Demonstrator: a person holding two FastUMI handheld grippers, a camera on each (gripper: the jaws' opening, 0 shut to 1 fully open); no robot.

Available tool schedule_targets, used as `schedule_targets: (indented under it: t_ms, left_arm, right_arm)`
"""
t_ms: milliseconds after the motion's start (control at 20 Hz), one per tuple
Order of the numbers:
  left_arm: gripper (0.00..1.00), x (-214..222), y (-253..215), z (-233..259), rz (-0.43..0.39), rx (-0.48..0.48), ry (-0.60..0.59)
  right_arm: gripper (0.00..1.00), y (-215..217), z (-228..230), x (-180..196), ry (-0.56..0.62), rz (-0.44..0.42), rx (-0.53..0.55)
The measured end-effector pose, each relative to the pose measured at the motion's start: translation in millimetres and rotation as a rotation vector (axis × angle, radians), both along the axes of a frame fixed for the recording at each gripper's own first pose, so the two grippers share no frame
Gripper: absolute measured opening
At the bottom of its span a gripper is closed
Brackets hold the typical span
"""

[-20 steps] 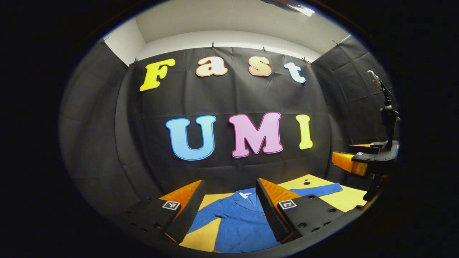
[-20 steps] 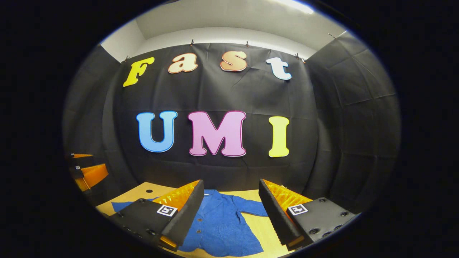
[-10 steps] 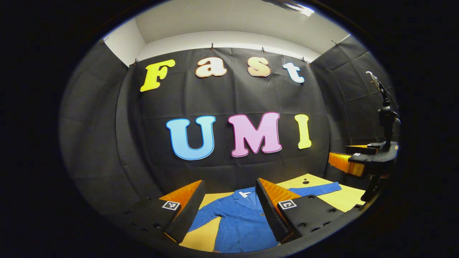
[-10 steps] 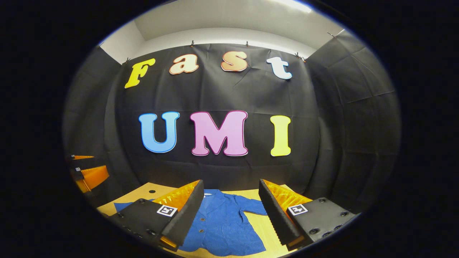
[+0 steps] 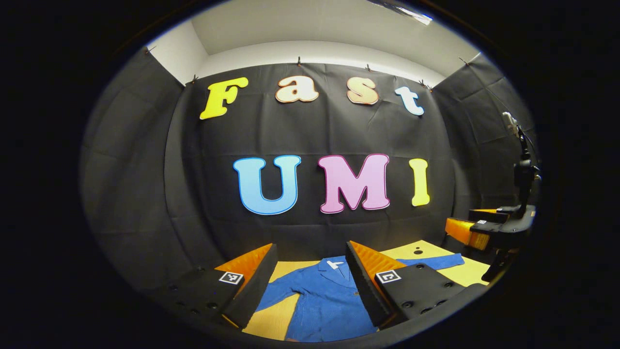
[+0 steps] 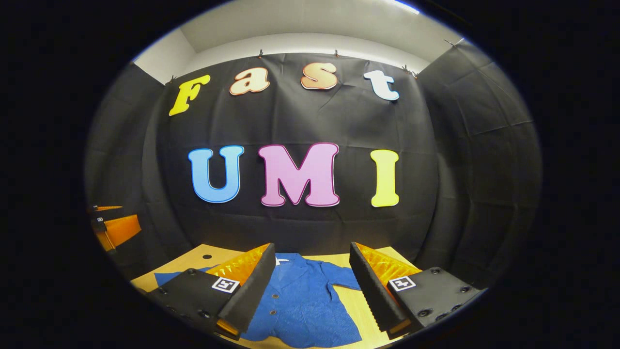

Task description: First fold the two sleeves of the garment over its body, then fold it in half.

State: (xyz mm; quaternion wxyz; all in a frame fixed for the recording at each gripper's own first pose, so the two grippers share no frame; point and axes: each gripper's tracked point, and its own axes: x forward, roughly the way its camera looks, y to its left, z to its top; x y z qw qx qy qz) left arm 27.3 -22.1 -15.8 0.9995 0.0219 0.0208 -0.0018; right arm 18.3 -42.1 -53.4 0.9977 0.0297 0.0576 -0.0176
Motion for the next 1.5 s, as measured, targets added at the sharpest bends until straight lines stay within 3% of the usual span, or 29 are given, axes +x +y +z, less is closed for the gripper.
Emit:
schedule_targets:
  t_ms: [50, 250, 300, 550, 800, 1000, 1200, 1500]
  left_arm:
    - [0.81, 4, 1, 0, 0.005, 0.004, 0.003]
    - [0.81, 18, 2, -5, 0.016, -0.012, 0.017]
    - [0.81, 22, 1, -7, 0.019, -0.017, 0.022]
    - [0.81, 45, -8, -14, 0.021, -0.002, 0.046]
    - [0.82, 72, -26, -30, 0.016, 0.000, 0.090]
    - [0.82, 100, -50, -49, 0.002, 0.007, 0.144]
    - [0.82, 125, -87, -57, -0.050, -0.025, 0.166]
    - [0.82, 152, -121, -73, -0.102, -0.004, 0.208]
  right_arm:
    - [0.96, -2, -4, 4, 0.007, -0.004, 0.002]
    - [0.91, -15, -28, 28, 0.054, -0.020, -0.001]
    - [0.96, -22, -35, 34, 0.069, -0.030, -0.004]
    - [0.96, -72, -78, 69, 0.150, -0.110, -0.003]
    - [0.96, -149, -135, 98, 0.259, -0.237, -0.002]
    - [0.96, -227, -185, 113, 0.358, -0.387, 0.055]
    - [0.97, -305, -253, 119, 0.512, -0.538, 0.030]
    - [0.98, -374, -333, 119, 0.684, -0.645, 0.088]
